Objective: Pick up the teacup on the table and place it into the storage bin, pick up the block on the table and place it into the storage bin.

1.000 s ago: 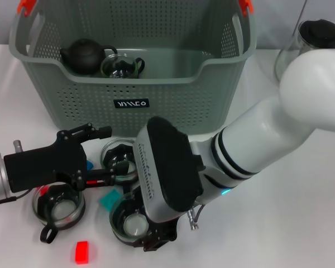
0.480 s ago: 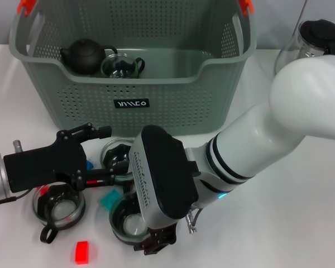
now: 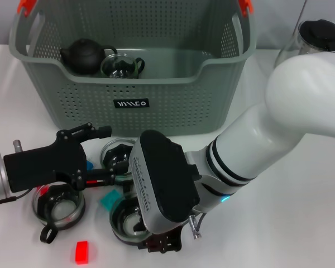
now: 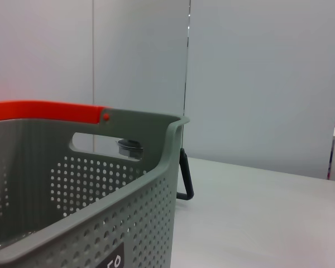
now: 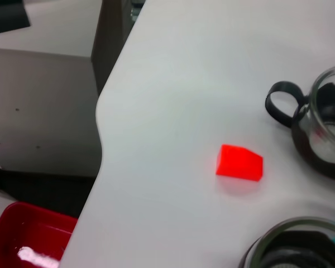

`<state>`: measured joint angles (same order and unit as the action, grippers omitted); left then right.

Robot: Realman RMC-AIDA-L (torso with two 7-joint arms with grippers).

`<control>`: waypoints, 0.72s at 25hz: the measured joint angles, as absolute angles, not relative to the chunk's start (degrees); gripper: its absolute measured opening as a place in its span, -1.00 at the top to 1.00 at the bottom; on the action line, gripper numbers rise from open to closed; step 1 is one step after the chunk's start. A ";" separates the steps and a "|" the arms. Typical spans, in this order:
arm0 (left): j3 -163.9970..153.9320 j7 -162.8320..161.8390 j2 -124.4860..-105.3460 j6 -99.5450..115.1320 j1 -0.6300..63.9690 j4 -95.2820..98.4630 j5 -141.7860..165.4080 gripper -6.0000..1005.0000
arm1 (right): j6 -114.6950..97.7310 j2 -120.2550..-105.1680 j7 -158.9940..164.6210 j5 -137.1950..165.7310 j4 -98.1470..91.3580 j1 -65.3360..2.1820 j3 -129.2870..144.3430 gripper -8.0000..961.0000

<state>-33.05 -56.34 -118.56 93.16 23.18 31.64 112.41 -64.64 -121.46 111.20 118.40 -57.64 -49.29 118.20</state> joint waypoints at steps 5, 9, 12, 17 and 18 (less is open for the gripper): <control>-33.05 -56.33 -118.56 93.15 23.20 31.64 112.41 -0.74 | -65.76 -121.34 111.21 117.24 -55.66 -50.80 118.16 0.43; -33.04 -56.33 -118.57 93.09 23.20 31.64 112.40 -0.74 | -66.58 -121.22 111.23 116.80 -55.23 -51.38 117.99 0.75; -33.05 -56.33 -118.56 92.93 23.14 31.57 112.38 -0.74 | -67.25 -121.16 111.49 116.79 -55.21 -51.62 117.82 0.80; -33.05 -56.34 -118.56 92.72 23.12 31.55 112.34 -0.74 | -67.98 -121.08 112.21 116.79 -55.20 -51.80 117.58 0.85; -33.05 -56.33 -118.56 92.73 23.11 31.54 112.34 -0.74 | -68.09 -121.06 112.41 116.79 -55.19 -51.86 117.54 0.85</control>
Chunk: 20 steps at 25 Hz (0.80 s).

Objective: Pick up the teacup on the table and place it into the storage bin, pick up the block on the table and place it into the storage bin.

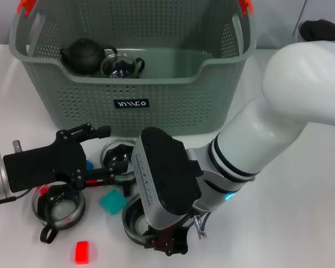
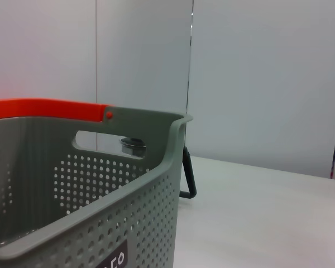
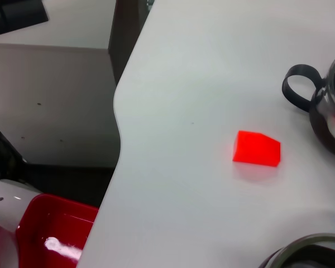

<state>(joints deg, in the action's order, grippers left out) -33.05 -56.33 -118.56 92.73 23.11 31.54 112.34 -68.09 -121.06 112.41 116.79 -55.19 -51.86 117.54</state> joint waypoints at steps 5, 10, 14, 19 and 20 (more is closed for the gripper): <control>-33.05 -56.33 -118.56 92.75 23.16 31.55 112.32 -0.74 | -70.57 -120.91 113.25 116.77 -55.72 -51.81 115.38 0.85; -33.04 -56.33 -118.54 92.93 22.96 31.55 112.32 -0.74 | -77.13 -120.43 114.06 116.88 -56.94 -50.72 108.90 0.85; -33.04 -56.27 -118.54 93.00 22.88 31.55 112.32 -0.74 | -83.85 -120.24 114.10 117.52 -59.86 -48.80 101.29 0.85; -33.05 -56.25 -118.56 93.01 22.96 31.55 112.32 -0.74 | -91.56 -120.12 114.24 119.49 -64.10 -46.82 91.24 0.85; -33.04 -56.25 -118.56 93.07 23.02 31.55 112.32 -0.74 | -93.15 -120.12 114.26 119.94 -64.64 -46.67 88.99 0.85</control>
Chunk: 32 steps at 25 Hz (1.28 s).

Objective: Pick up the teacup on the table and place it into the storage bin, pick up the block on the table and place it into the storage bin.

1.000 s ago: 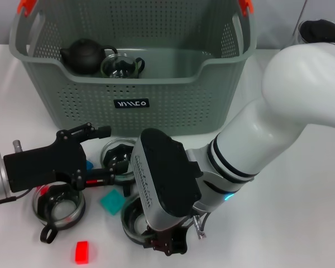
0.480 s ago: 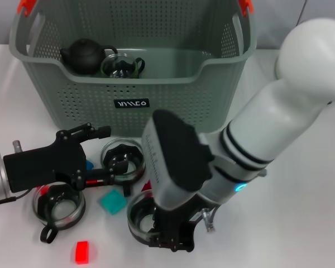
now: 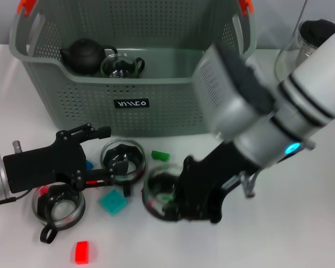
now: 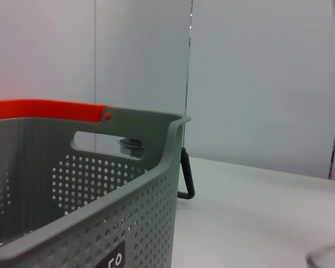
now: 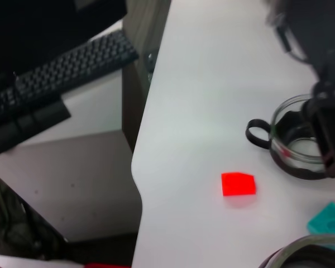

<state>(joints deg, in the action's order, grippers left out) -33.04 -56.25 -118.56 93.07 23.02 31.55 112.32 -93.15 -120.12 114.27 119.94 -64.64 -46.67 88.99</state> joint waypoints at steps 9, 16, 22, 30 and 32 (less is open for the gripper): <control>-33.04 -56.24 -118.57 93.20 23.39 31.55 112.15 -0.74 | -107.84 -119.29 115.73 120.93 -71.04 -47.08 68.33 0.85; -33.48 -56.24 -118.64 93.71 23.82 31.55 112.35 -0.74 | -107.57 -118.45 115.19 120.75 -73.09 -51.09 52.97 0.85; -33.73 -56.25 -118.88 94.42 24.07 31.55 112.51 -0.74 | -93.95 -117.10 114.28 120.82 -70.47 -52.20 50.99 0.85; -34.00 -55.48 -119.87 94.69 24.34 31.30 112.62 -0.73 | -76.66 -114.29 109.13 121.14 -52.29 -56.72 51.67 0.86; -34.01 -55.47 -119.90 94.68 24.41 31.23 112.65 -0.73 | -72.81 -113.72 107.49 121.18 -47.60 -58.17 52.54 0.86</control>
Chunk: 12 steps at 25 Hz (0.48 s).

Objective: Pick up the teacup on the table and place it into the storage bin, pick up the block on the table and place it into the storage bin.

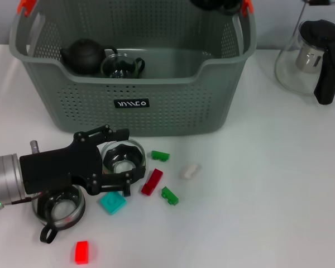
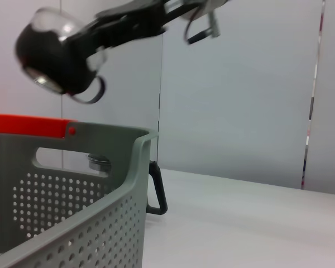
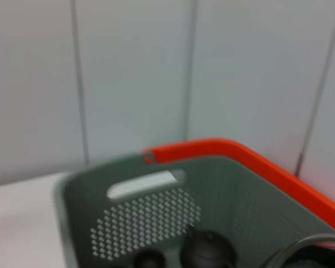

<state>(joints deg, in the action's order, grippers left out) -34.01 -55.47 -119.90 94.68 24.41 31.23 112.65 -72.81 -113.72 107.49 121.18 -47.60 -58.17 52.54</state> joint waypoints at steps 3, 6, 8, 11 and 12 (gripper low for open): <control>-34.02 -55.45 -119.92 94.68 24.57 31.02 112.68 -0.73 | -66.31 -113.39 104.76 121.19 -41.34 -60.42 55.20 0.86; -34.01 -55.45 -119.91 94.66 24.69 30.96 112.68 -0.73 | -61.44 -114.10 103.06 121.20 -38.26 -61.63 58.46 0.86; -34.02 -55.45 -119.90 94.66 24.73 30.95 112.68 -0.73 | -58.16 -114.99 102.46 121.20 -37.19 -62.20 61.32 0.86; -34.01 -55.45 -119.89 94.57 24.77 30.94 112.68 -0.73 | -53.58 -115.85 102.14 121.46 -35.73 -62.76 65.42 0.86; -34.01 -55.46 -119.89 94.52 24.77 30.93 112.68 -0.73 | -52.30 -116.14 102.14 121.79 -35.16 -62.97 66.54 0.86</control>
<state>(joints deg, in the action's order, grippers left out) -34.01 -55.46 -119.89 94.52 24.77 30.93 112.68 -52.30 -116.14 102.14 121.79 -35.16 -62.97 66.54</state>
